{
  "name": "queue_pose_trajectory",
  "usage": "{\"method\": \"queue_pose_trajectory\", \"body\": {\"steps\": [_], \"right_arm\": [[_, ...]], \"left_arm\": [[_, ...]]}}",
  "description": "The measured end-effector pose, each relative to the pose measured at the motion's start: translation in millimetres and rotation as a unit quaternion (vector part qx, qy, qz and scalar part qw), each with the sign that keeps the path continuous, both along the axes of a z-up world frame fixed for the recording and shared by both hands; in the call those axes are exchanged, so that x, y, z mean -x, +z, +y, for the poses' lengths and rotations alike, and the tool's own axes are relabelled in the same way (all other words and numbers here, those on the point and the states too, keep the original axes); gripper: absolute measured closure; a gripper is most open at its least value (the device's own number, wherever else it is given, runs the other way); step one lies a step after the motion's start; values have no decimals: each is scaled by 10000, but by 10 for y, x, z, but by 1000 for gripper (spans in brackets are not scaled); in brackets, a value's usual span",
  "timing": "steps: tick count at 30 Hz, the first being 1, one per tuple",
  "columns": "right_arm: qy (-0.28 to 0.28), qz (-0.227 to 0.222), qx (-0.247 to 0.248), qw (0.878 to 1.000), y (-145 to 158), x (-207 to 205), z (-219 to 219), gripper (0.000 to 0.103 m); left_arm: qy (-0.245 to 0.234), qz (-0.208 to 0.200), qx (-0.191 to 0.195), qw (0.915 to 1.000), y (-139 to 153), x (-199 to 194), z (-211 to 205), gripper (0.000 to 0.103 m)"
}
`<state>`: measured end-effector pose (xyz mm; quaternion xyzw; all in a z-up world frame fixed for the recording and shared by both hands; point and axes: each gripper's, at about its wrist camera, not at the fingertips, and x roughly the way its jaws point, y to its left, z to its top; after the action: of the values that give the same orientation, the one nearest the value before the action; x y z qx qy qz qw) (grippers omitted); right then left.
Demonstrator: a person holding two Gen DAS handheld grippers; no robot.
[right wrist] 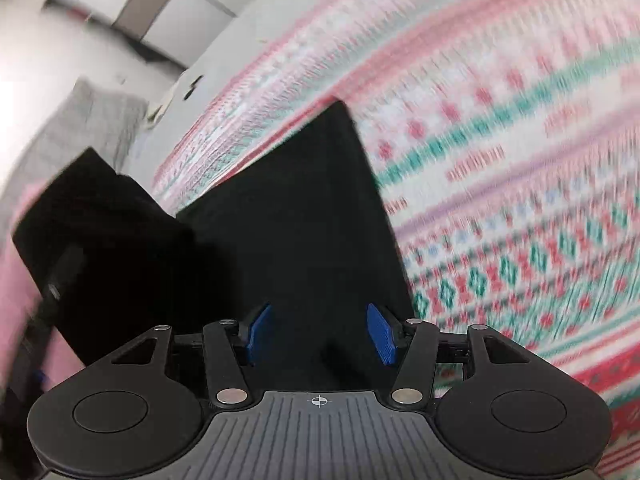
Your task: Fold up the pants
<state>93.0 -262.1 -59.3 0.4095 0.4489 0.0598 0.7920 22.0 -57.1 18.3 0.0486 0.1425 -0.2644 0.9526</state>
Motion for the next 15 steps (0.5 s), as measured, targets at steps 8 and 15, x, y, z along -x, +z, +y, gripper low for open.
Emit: {"method": "queue_pose_trajectory", "body": {"steps": [8,15], "right_arm": [[-292,-7,-447,9986,17,13,-231,49],[-771,-97,-429,9961,85,38,-525,48]], "left_arm": [[-508,-201,-636,9965,-197,62,-231,59],[-1146,-106,-1175,9864,-422,121,-360,59]]}}
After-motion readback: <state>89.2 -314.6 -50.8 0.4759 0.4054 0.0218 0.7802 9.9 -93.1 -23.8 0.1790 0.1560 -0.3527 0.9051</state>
